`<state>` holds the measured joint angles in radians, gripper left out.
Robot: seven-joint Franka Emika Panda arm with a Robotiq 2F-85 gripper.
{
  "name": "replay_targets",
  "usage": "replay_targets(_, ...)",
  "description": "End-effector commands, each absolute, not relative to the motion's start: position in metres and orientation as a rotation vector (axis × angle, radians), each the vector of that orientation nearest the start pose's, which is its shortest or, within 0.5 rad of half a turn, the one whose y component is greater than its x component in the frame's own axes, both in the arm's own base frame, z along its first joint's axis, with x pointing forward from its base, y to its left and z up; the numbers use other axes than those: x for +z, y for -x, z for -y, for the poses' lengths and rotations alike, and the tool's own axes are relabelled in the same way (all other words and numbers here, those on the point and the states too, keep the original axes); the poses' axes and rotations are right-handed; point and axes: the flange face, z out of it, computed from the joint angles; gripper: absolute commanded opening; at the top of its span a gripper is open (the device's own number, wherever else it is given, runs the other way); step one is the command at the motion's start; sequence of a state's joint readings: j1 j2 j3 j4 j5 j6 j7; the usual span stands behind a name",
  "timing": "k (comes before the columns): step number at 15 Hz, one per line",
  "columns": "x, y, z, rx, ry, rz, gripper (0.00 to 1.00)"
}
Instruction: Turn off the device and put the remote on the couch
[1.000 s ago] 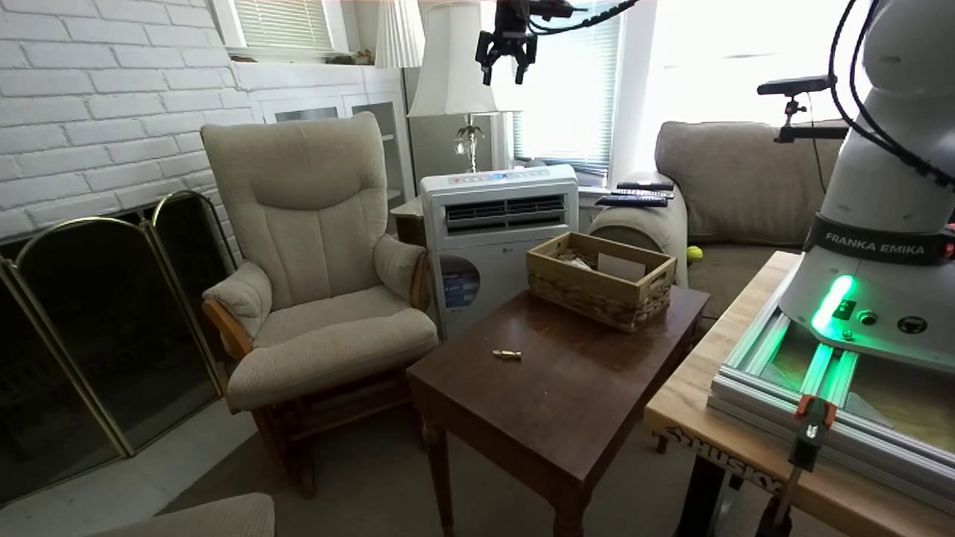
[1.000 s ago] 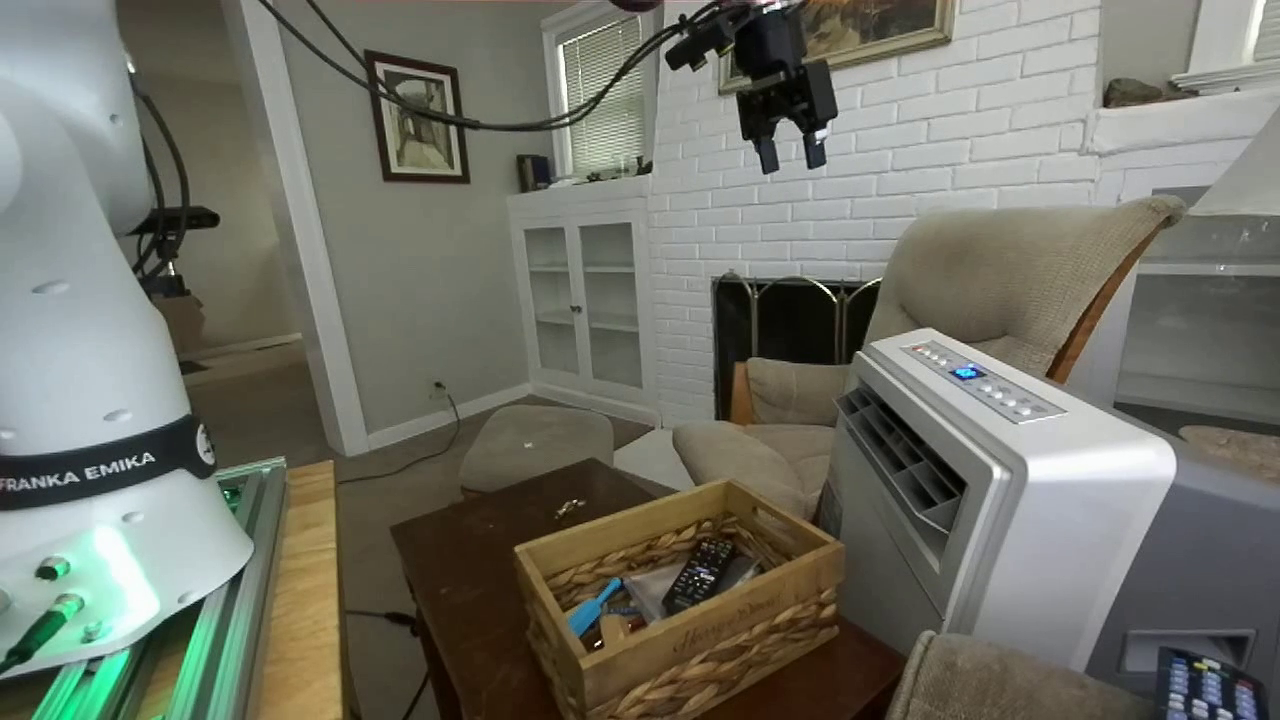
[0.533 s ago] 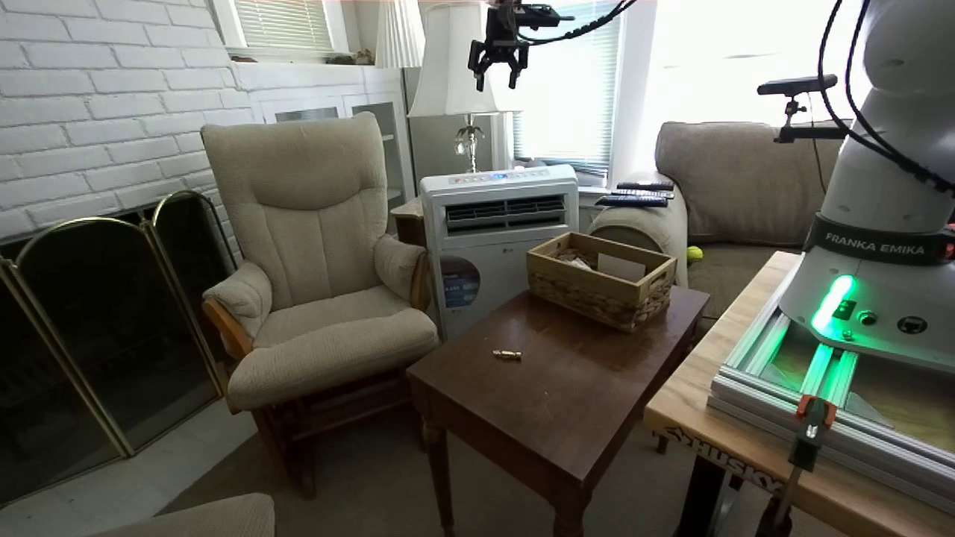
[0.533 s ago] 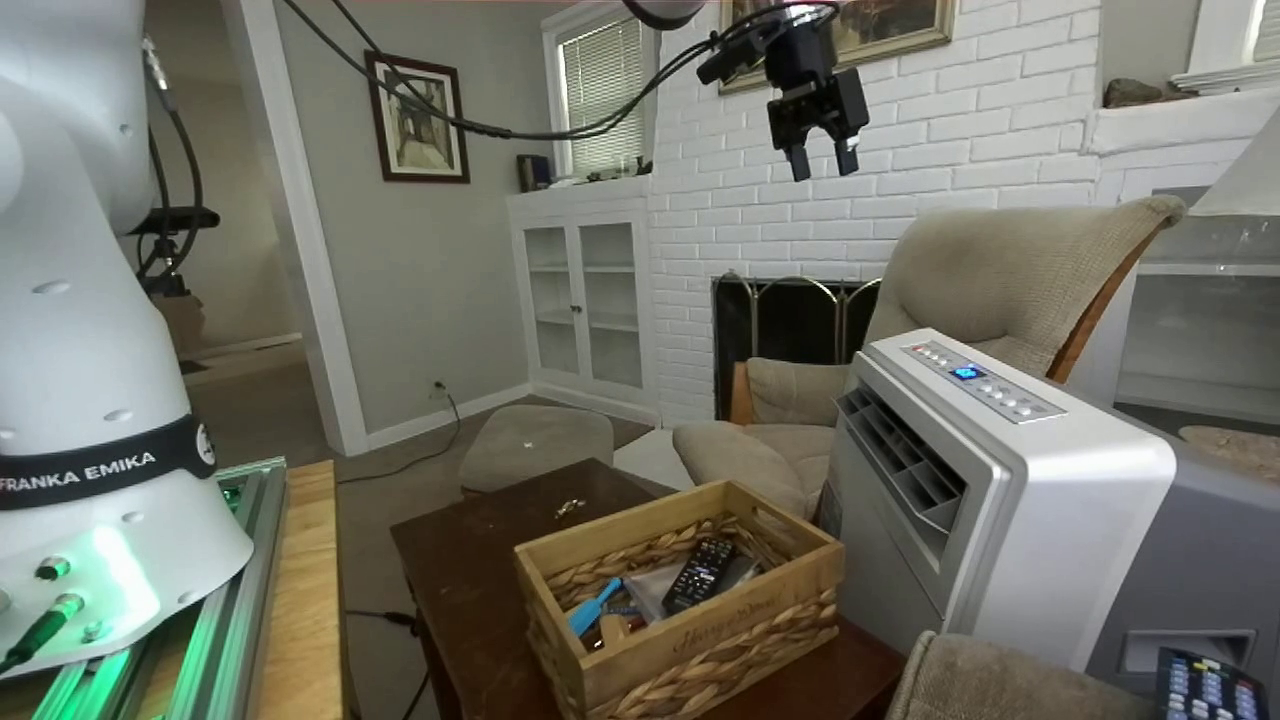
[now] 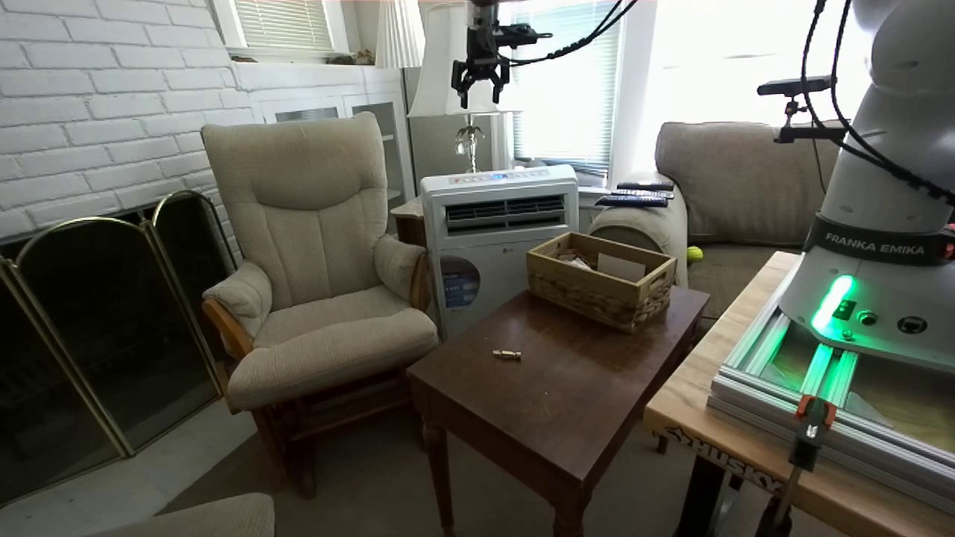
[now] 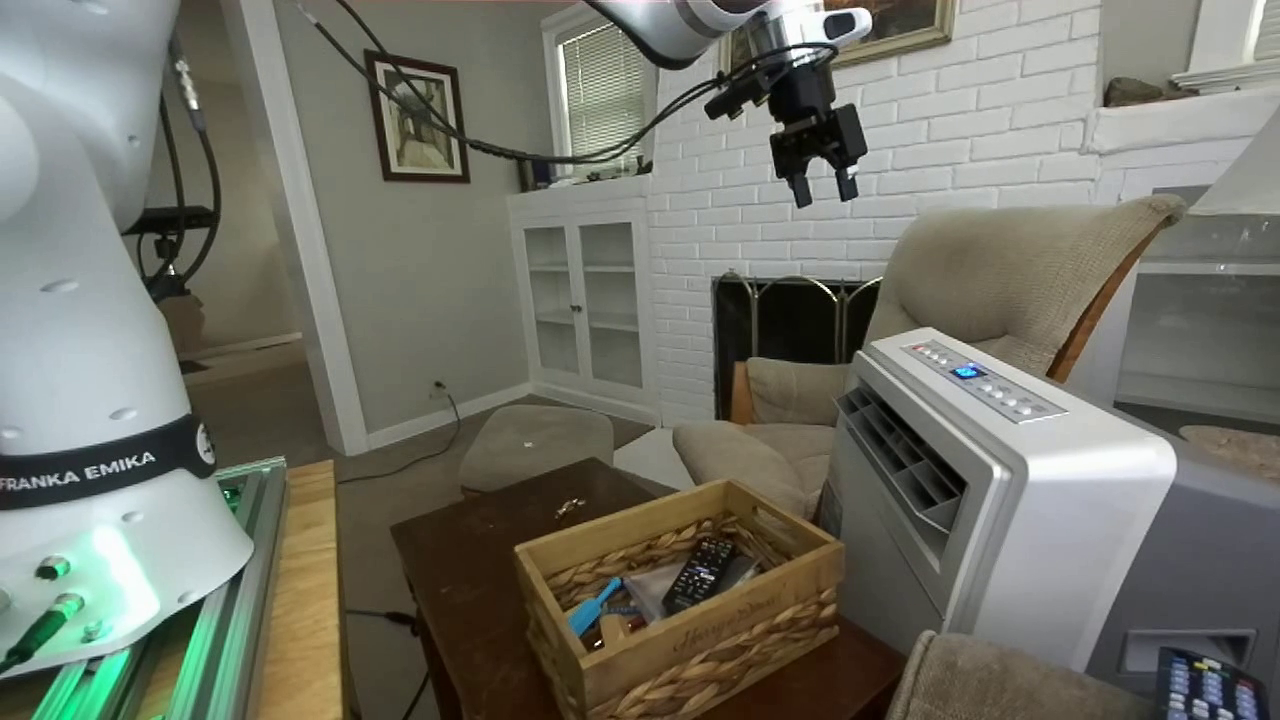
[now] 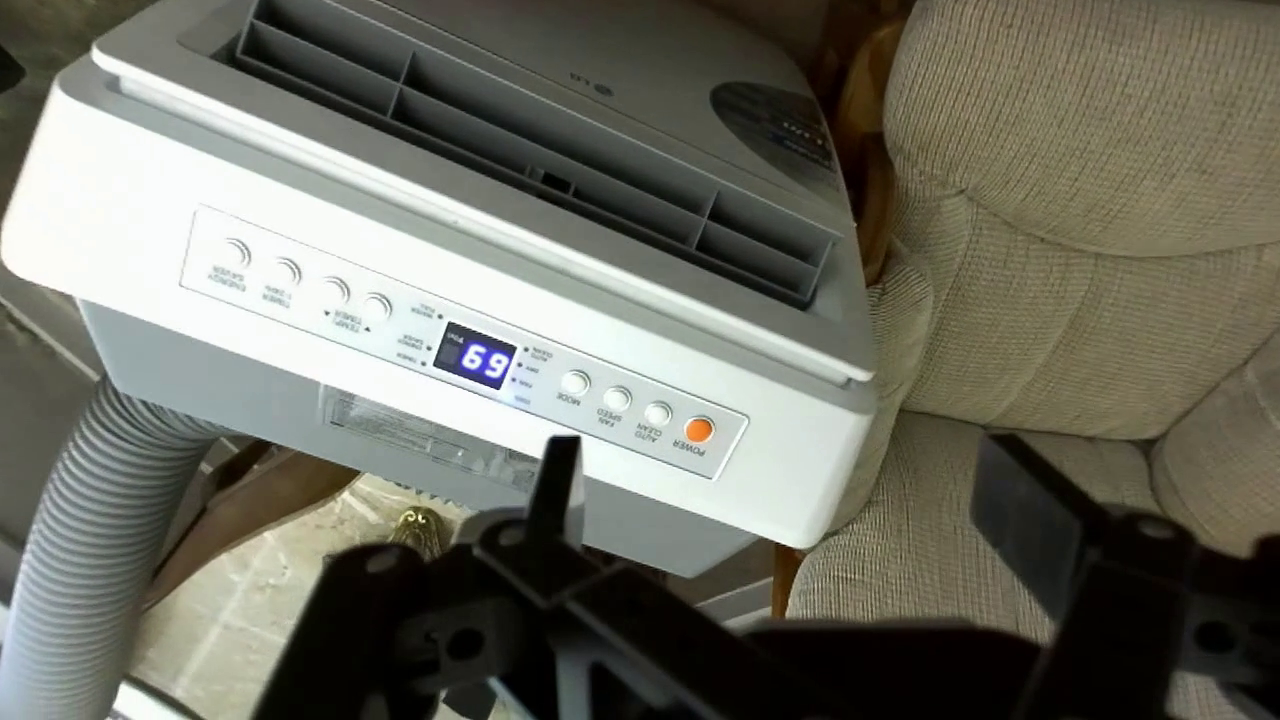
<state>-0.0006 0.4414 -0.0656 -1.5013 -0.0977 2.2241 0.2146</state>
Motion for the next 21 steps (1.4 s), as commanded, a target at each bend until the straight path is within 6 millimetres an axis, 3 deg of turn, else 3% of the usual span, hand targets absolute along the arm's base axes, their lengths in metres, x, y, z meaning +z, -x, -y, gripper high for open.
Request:
replay_targets(1,0.429,-0.742,0.031,-0.482,3.230,-0.354,1.00)
replay_targets(8,0.394,-0.781,0.030,-0.448,3.241,-0.342,1.00)
replay_targets(9,0.389,-0.784,0.032,-0.442,3.246,-0.345,0.75)
replay_targets(11,0.381,-0.792,0.036,-0.443,3.255,-0.357,0.68)
replay_targets(19,0.340,-0.821,0.043,-0.557,3.228,-0.347,0.10)
replay_targets(21,0.329,-0.826,0.042,-0.586,3.224,-0.350,0.01)
